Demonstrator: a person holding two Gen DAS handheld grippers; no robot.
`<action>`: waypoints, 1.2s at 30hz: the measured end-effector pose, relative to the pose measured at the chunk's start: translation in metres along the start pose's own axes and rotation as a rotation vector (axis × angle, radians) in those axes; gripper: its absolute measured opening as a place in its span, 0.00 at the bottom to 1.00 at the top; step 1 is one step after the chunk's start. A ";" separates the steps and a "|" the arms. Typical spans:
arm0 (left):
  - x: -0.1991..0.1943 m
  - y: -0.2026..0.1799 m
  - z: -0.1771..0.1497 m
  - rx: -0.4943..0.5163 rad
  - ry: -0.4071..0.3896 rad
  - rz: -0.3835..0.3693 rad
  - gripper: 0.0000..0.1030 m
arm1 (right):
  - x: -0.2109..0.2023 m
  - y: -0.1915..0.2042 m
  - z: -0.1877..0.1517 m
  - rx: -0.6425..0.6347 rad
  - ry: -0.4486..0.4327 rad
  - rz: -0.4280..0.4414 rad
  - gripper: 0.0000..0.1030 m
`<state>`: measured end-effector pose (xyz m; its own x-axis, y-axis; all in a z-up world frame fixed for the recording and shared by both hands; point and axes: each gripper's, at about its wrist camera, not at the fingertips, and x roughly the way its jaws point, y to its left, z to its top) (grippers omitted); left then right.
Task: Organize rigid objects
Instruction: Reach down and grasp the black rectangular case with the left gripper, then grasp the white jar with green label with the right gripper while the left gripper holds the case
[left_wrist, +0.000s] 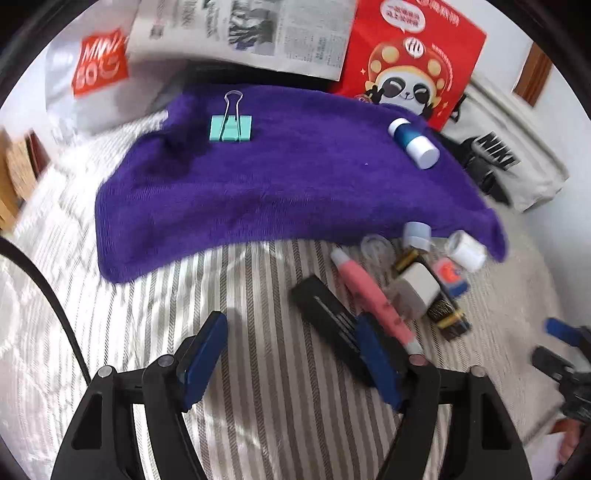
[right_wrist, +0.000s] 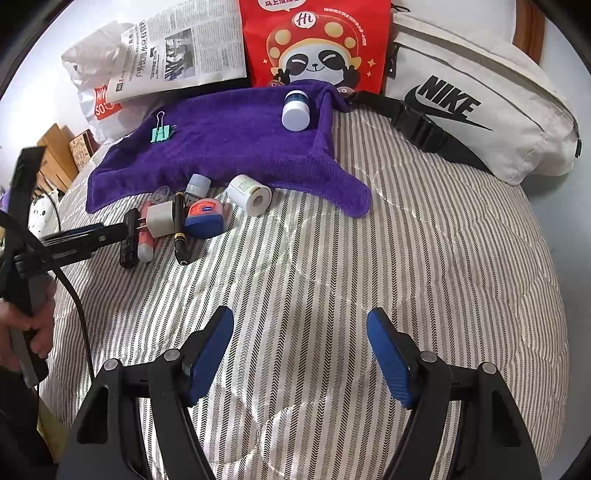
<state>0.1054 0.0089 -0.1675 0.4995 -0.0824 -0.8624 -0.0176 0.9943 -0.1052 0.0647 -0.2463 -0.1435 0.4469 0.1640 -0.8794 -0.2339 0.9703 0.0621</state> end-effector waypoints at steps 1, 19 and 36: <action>0.003 -0.004 0.002 0.003 0.011 0.006 0.71 | -0.001 0.000 -0.001 -0.003 0.001 -0.002 0.72; -0.008 0.007 -0.014 0.098 -0.014 0.079 0.48 | 0.005 0.010 -0.001 -0.042 0.019 0.004 0.72; -0.004 -0.008 -0.006 0.160 -0.015 0.048 0.21 | 0.013 0.017 0.024 -0.025 -0.058 0.059 0.72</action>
<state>0.0988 0.0009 -0.1662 0.5145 -0.0347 -0.8568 0.0960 0.9952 0.0173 0.0876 -0.2232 -0.1425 0.4807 0.2317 -0.8457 -0.2823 0.9540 0.1009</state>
